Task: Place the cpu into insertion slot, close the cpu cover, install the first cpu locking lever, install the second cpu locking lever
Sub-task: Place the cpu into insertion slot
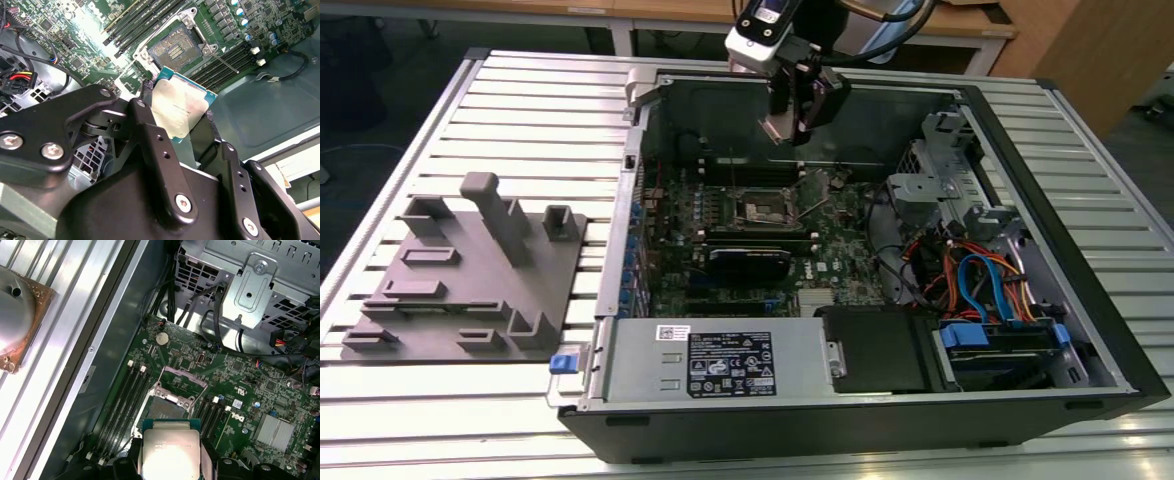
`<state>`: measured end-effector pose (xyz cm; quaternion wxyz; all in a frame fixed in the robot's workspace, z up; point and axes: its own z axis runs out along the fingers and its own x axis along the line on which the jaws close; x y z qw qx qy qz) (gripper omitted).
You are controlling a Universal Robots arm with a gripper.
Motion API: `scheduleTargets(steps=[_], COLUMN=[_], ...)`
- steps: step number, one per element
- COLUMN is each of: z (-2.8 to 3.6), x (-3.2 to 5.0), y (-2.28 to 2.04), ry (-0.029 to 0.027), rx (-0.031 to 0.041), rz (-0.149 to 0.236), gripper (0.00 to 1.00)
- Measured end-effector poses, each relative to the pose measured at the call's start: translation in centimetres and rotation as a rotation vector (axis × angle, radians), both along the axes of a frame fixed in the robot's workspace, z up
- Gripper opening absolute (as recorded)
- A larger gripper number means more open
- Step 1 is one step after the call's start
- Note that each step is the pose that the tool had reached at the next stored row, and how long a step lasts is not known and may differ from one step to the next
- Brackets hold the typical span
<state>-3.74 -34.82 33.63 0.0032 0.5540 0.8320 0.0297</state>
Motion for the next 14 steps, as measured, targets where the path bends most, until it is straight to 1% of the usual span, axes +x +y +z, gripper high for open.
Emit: scheduleTargets(steps=[5, 9, 14], z=[0.0, -0.02, -0.08], x=[0.0, 0.0, 0.0], y=[0.0, 0.0, 0.0], ry=[0.0, 0.0, 0.0], rx=[0.0, 0.0, 0.0], rz=[-0.01, -0.032, -0.098], gripper=[0.54, 0.54, 0.54])
